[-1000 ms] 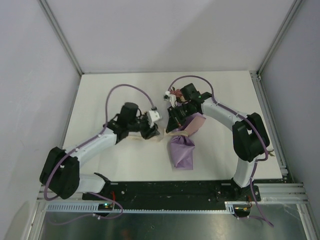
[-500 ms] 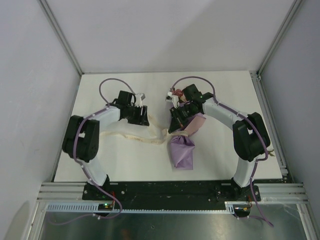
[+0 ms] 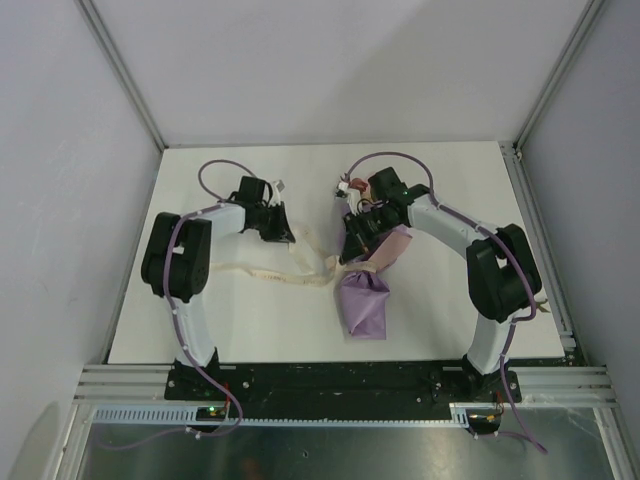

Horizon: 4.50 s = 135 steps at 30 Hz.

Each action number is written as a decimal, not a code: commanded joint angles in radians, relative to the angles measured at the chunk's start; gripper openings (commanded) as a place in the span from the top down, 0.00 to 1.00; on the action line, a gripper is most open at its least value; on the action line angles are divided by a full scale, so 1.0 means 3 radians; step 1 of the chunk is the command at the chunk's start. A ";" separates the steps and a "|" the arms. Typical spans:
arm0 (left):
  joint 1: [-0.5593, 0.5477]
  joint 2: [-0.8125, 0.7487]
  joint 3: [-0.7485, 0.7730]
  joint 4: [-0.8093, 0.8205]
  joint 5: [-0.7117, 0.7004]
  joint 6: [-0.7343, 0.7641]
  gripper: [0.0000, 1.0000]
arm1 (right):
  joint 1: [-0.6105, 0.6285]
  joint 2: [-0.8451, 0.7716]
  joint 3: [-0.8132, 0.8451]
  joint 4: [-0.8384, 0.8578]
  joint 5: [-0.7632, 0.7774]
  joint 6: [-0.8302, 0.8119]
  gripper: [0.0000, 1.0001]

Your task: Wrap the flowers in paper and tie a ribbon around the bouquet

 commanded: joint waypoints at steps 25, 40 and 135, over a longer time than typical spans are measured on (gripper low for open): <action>-0.0551 -0.2138 -0.0667 -0.2869 0.0427 0.4172 1.00 | -0.0347 -0.0181 -0.0016 0.0184 -0.0058 0.0008 1.00; -0.0986 -0.1920 -0.0177 -0.3069 0.0432 0.4621 1.00 | -0.0661 -0.0844 -0.0221 -0.0297 -0.0119 -0.0228 1.00; -0.1675 -0.1159 0.0021 -0.0009 0.1129 0.3456 0.69 | -0.0405 -0.1044 -0.0440 -0.0335 -0.0364 -0.1056 0.96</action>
